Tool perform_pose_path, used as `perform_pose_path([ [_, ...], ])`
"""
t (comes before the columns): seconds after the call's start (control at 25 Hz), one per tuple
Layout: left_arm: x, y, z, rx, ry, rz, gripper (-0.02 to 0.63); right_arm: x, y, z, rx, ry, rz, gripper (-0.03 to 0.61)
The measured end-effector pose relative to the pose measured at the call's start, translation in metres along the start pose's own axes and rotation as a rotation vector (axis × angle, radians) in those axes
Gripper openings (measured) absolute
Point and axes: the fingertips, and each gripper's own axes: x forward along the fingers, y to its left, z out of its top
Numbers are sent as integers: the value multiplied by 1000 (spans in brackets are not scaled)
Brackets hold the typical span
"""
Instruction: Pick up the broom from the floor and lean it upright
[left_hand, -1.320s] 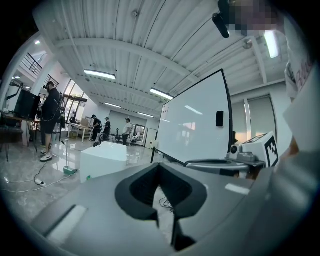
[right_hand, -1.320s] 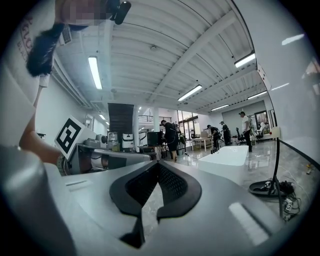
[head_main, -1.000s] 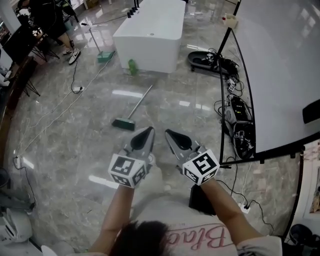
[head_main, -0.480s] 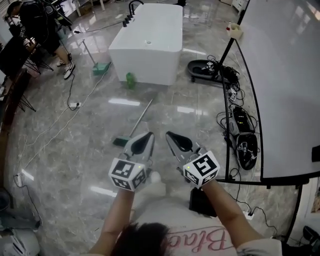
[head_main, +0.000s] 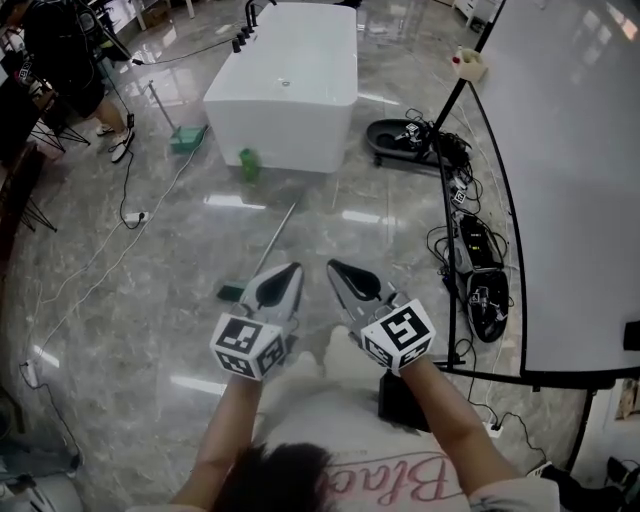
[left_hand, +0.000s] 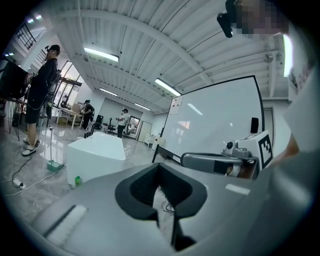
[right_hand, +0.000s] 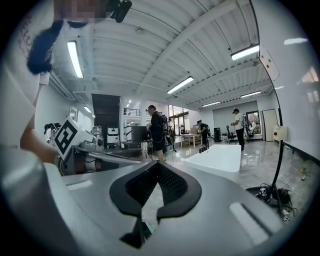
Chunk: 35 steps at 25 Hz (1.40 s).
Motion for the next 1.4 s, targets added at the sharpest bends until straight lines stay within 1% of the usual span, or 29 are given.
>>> perform_pose_path([
  [0.12, 6, 8, 0, -27, 3, 2, 1, 9, -7, -3, 8, 12, 6, 2],
  [0.2, 13, 13, 1, -24, 10, 9, 1, 16, -12, -6, 19, 23, 15, 2],
  [0.32, 25, 23, 2, -9, 24, 23, 1, 29, -20, -6, 16, 33, 45, 2],
  [0.48, 51, 33, 5, 43, 45, 36, 1, 47, -38, -9, 11, 50, 71, 2],
  [0.56, 70, 36, 7, 63, 54, 30, 1, 56, -54, -9, 11, 57, 74, 2],
  [0.76, 127, 49, 22, 59, 59, 52, 1, 78, -118, 4, 16, 48, 75, 2],
  [0.92, 165, 61, 34, 106, 70, 77, 1, 94, -158, 14, 26, 40, 90, 2],
  [1.08, 192, 72, 41, 108, 68, 104, 1, 105, -182, 13, 29, 49, 110, 2],
  [1.24, 207, 79, 35, 112, 103, 120, 2, 112, -203, 5, 65, 62, 106, 2],
  [1.4, 215, 97, 26, 76, 137, 144, 0, 125, -210, -8, 76, 109, 139, 2],
])
